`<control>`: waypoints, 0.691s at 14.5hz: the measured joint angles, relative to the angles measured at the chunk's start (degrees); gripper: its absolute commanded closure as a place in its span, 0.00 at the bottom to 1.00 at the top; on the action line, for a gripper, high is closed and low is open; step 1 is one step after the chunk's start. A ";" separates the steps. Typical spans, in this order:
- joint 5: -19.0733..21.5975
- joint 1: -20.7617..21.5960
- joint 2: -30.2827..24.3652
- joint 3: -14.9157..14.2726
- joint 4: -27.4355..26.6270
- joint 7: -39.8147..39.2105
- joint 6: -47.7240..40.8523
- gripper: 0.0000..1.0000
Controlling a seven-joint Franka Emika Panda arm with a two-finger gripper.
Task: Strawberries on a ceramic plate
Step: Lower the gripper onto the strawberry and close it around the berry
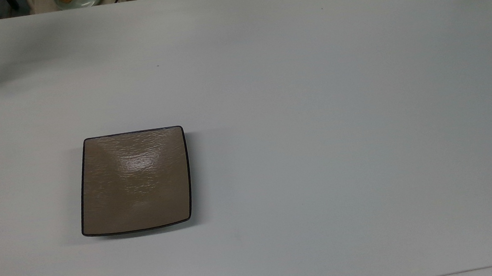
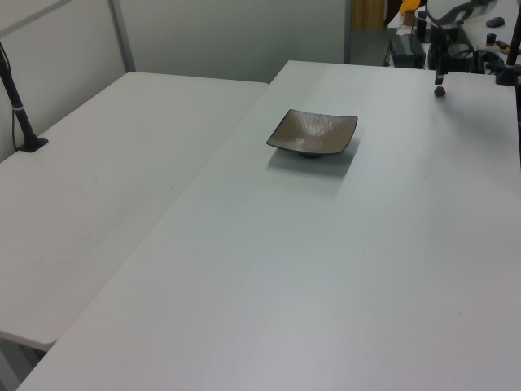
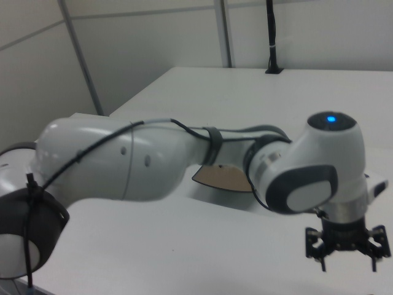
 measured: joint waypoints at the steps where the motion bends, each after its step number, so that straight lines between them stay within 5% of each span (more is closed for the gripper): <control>1: -0.01 -0.43 0.85 0.00 0.04 -0.31 1.81 0.00; 6: -0.36 -1.86 4.11 0.00 0.13 -0.45 6.19 0.00; 10: -0.37 -2.56 5.99 0.01 0.16 -0.59 8.52 0.20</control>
